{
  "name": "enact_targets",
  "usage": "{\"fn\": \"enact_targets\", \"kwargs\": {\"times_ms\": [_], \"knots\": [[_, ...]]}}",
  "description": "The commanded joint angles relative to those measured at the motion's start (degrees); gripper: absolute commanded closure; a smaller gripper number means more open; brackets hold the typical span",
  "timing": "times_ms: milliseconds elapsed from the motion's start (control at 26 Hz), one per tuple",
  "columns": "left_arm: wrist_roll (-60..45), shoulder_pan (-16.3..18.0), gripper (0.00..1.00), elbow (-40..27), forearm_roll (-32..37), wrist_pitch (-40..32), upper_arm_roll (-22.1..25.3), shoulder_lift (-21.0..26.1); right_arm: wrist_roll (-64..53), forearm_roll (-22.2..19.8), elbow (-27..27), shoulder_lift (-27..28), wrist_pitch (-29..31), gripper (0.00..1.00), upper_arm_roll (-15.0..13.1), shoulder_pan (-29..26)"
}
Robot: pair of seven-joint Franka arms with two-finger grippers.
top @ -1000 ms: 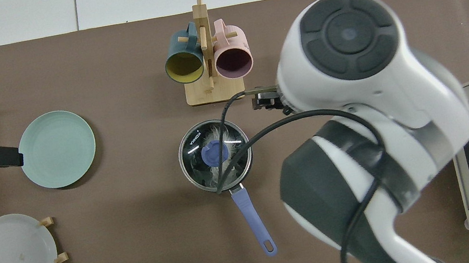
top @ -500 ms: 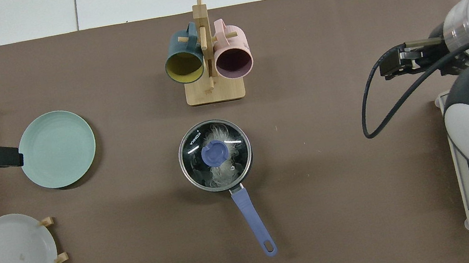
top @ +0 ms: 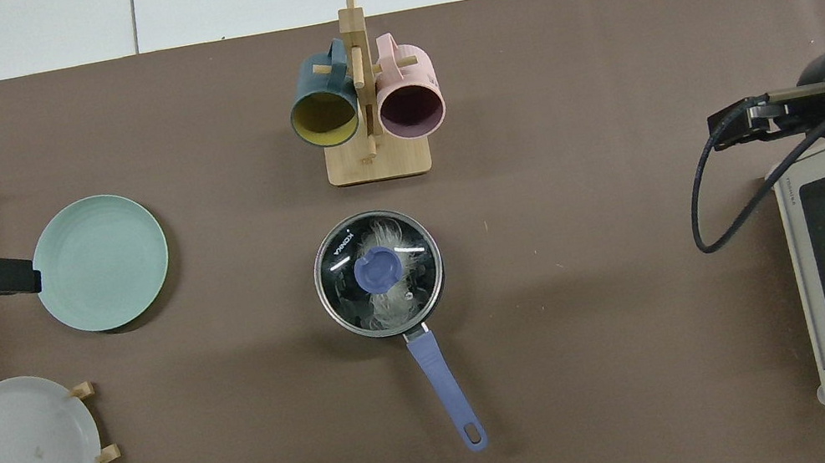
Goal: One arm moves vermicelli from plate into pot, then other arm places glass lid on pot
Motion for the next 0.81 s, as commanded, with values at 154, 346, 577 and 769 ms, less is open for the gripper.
{"fn": "enact_targets", "kwargs": {"times_ms": [154, 346, 577, 769], "knots": [[-0.7, -0.4, 0.00, -1.3, 0.6, -0.5, 0.2, -1.4, -2.8, 1.5, -4.2, -3.1, 1.6, 0.01, -1.2, 0.1], [-1.6, -0.4, 0.00, -1.3, 0.6, -0.5, 0.1, -1.4, -2.6, 1.7, -4.1, -3.3, -0.1, 0.01, -1.3, 0.0], [-1.6, -0.4, 0.00, -1.3, 0.6, -0.5, 0.0, -1.4, -2.7, 3.1, -3.6, -4.8, -3.3, 0.01, -1.3, 0.1], [-1.6, -0.4, 0.00, -1.3, 0.6, -0.5, 0.0, -1.4, -2.7, 3.1, -3.0, -6.2, -4.6, 0.01, -1.3, 0.1]]}}
